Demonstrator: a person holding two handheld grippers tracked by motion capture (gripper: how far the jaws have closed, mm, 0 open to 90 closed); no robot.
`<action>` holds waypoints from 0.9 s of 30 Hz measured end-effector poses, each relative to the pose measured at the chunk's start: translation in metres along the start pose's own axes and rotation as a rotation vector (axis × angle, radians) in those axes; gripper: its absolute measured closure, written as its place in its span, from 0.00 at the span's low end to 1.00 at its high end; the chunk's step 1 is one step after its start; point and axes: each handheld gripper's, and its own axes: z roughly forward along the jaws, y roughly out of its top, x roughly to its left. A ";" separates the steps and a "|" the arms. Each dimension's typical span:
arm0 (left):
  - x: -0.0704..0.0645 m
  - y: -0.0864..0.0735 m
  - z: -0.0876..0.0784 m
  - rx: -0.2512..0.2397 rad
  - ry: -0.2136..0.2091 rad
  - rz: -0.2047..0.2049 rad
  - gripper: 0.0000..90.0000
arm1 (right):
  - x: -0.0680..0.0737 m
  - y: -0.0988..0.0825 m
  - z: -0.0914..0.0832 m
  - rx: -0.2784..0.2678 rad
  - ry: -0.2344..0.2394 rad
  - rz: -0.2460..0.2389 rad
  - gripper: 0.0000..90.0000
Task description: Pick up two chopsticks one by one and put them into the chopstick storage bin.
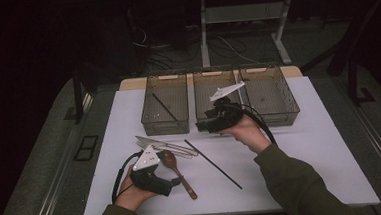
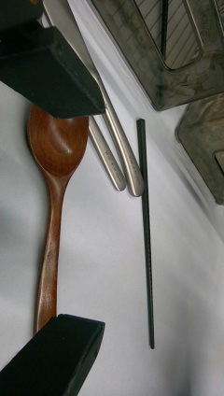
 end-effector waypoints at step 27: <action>0.000 -0.002 -0.001 0.018 0.010 0.013 0.00 | 0.021 -0.104 -0.050 0.068 -0.023 -0.011 0.48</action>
